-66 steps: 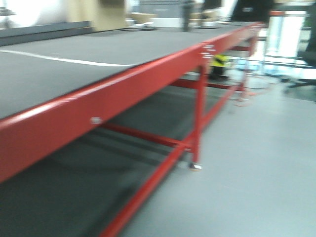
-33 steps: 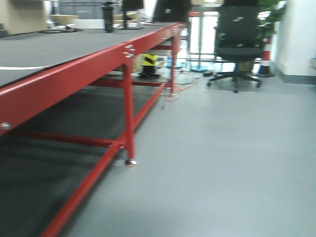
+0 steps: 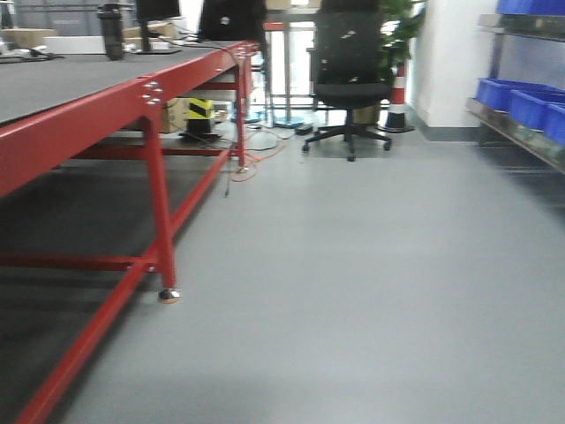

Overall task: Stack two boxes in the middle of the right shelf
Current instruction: 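Drive away from the table carrying the boxes in both grippers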

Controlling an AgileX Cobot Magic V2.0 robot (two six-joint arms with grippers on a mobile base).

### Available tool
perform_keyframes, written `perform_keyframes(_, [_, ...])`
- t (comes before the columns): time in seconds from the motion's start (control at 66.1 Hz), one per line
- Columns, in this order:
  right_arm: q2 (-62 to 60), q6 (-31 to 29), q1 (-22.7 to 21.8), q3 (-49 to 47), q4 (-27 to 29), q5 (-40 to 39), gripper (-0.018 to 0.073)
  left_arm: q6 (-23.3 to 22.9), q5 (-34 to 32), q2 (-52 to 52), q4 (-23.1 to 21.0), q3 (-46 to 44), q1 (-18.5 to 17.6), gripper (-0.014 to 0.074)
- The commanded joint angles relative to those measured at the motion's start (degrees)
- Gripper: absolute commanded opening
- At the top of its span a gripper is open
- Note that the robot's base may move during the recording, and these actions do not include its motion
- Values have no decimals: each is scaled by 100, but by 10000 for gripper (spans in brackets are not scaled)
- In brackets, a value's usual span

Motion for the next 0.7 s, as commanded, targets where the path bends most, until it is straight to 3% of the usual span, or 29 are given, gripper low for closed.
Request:
perform_keyframes(0.0, [-88,-104,-44,-62,-101,-392,-151,46,-165,-42,169,-59,12,-111])
perform_keyframes(0.681, [-88,-104,-44,-62,-101,-392,-151,46,-165,-42,169,-59,12,-111])
